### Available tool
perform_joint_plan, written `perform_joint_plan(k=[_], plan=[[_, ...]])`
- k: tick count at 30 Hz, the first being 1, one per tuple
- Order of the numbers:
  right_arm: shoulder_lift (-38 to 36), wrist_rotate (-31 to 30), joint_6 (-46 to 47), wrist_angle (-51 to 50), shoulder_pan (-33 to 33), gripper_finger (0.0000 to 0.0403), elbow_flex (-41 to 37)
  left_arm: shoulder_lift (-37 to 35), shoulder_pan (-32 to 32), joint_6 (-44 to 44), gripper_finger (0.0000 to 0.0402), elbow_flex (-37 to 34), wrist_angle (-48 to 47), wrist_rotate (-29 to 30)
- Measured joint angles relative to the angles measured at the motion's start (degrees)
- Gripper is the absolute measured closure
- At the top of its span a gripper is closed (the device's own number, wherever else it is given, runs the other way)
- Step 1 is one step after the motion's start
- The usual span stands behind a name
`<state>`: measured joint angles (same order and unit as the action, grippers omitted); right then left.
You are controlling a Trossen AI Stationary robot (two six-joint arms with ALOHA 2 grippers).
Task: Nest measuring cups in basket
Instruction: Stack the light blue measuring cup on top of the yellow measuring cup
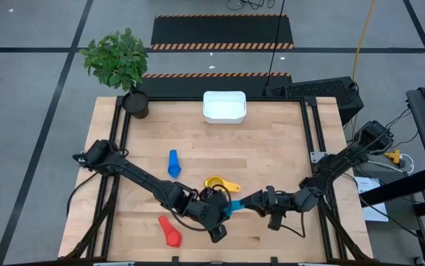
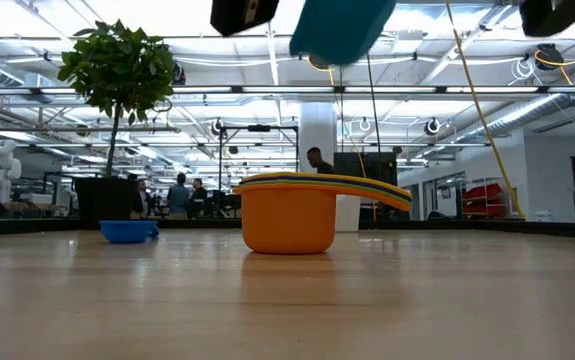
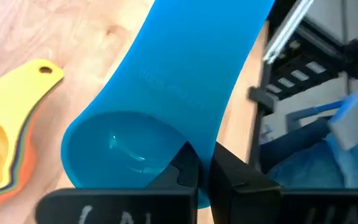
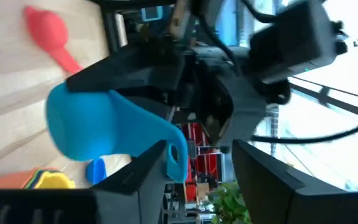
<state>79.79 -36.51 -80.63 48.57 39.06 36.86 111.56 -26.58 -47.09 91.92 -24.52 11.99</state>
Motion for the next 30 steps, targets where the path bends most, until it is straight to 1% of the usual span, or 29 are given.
perform_joint_plan(k=[4,11,16,23,27,30], plan=[[0.07,0.99,0.56,-2.76,-0.77,0.0258,-0.05,1.58,0.3,0.07,0.0377,0.0,1.02,-1.39],[0.07,1.0,1.0,-5.22,-0.82,0.0322,-0.04,2.39,0.5,0.5,0.0393,-0.02,0.73,-3.33],[0.02,0.94,2.16,-7.22,-0.84,0.0363,-0.04,2.39,0.47,0.52,0.0376,-0.02,0.74,-2.93],[0.02,1.01,3.25,-8.16,-0.77,0.0371,0.02,2.39,0.52,0.85,0.0393,-0.02,-0.05,-3.57],[0.0,0.85,3.45,-9.02,-0.73,0.0372,0.02,2.24,0.39,0.87,0.0378,-0.02,-0.67,-4.1],[-0.04,0.7,3.49,-9.75,-0.73,0.0374,0.04,1.74,0.3,0.84,0.0378,-0.02,-0.93,-4.65]])
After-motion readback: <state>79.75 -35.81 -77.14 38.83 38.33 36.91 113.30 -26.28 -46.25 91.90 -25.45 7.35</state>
